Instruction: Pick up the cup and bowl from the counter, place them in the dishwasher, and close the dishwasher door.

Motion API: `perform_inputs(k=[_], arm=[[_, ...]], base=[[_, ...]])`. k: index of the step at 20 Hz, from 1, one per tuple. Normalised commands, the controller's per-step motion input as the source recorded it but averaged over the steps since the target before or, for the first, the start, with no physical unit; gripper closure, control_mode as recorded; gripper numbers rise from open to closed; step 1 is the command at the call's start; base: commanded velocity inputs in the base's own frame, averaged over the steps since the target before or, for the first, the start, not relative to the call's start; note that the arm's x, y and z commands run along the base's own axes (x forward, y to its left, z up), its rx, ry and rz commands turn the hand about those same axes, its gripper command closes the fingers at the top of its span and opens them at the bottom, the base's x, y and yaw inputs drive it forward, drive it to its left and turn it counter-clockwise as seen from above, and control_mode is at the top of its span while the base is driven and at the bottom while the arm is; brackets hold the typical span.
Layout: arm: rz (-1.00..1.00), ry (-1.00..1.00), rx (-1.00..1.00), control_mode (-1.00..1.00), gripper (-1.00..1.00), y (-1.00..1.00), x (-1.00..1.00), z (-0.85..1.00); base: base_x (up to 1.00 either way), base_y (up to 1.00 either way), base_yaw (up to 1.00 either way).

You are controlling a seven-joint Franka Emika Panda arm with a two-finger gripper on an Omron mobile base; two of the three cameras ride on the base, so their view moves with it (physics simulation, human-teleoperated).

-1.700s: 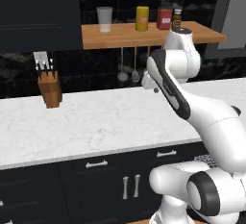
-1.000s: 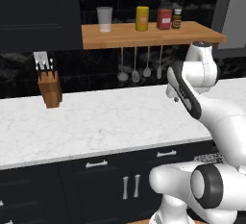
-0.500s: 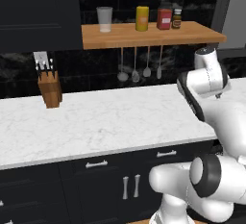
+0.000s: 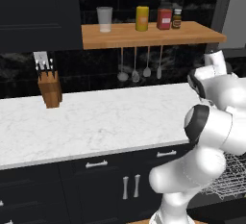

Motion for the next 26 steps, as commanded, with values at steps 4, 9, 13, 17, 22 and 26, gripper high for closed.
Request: perform_inputs(k=[4, 9, 13, 17, 22, 26], arm=[[0.04, 0.02, 0.16, -1.00, -1.00, -0.54, 0.52, -0.59], [0.09, 0.00, 0.03, -1.00, -1.00, -0.44, 0.23, -0.44], [0.07, 0.00, 0.00, -1.00, -1.00, -0.37, 0.29, -0.33], [0.04, -0.06, 0.00, -1.00, -1.00, -0.16, 0.45, -0.34], [0.18, 0.00, 0.07, -1.00, -1.00, -0.83, 0.52, -0.23], [0.11, -0.03, 0.00, -1.00, -1.00, -0.39, 0.21, -0.35]], base=[[0.00, 0.00, 0.00], [0.00, 0.00, 0.00], [0.00, 0.00, 0.00], [0.00, 0.00, 0.00], [0.00, 0.00, 0.00], [0.00, 0.00, 0.00]])
